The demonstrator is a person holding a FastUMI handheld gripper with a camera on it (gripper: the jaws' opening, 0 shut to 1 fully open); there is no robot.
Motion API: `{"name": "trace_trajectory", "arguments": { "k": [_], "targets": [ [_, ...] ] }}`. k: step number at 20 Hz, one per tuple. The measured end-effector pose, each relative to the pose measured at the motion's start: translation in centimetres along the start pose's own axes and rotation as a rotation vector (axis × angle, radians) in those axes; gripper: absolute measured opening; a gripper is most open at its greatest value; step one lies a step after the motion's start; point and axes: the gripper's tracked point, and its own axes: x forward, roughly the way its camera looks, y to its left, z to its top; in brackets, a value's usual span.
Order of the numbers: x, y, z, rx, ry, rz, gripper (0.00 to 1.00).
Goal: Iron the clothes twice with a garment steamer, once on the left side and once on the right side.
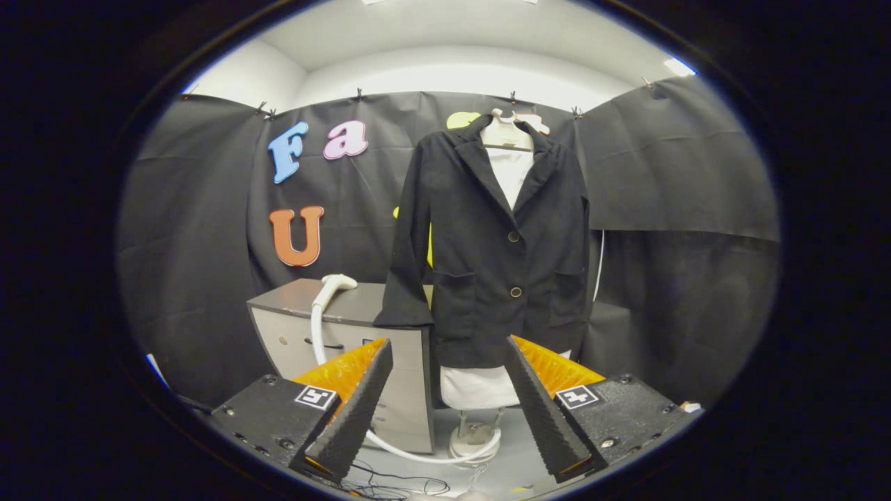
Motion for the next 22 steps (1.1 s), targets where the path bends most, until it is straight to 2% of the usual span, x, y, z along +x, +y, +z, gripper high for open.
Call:
{"name": "trace_trajectory", "arguments": {
  "k": [6, 11, 22],
  "targets": [
    [2.3, 0.6, 1.0, 0.009, 0.016, -0.015, 0.99],
    [7.4, 3.7, 3.4, 0.010, 0.020, 0.013, 0.99],
    [24.2, 18.9, 6.8, -0.005, 0.102, 0.229, 0.99]
  ]
}}
